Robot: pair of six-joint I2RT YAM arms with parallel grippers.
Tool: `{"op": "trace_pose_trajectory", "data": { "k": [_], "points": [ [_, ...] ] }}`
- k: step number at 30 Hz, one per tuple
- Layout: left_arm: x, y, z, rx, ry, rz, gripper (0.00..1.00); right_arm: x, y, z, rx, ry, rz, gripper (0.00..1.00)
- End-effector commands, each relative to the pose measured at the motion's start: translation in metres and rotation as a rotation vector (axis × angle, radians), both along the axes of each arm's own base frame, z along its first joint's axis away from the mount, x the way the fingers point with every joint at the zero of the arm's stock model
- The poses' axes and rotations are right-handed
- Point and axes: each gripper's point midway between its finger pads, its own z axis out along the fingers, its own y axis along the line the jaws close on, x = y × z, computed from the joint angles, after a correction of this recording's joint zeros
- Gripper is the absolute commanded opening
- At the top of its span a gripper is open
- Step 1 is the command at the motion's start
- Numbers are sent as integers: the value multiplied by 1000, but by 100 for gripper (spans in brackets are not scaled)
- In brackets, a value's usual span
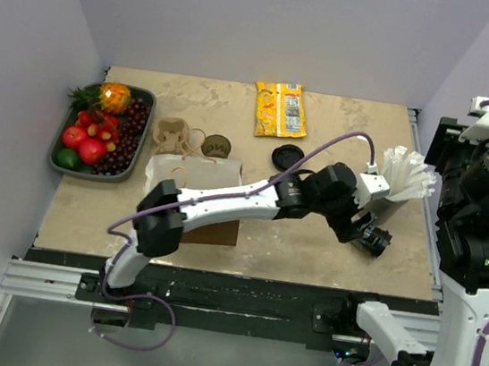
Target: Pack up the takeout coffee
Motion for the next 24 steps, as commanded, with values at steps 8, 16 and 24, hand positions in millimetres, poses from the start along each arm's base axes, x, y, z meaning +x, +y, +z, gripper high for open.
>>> {"op": "trace_pose_trajectory", "data": {
  "k": [8, 16, 24],
  "points": [
    [33, -109, 31, -374, 147, 159, 99, -30, -30, -73, -74, 235, -138, 64],
    [19, -123, -46, -240, 185, 203, 99, -58, -39, -131, -115, 446, -168, 62],
    [28, -135, -81, -207, 73, 307, 99, -35, -34, -136, -80, 486, -142, 62]
  ]
}}
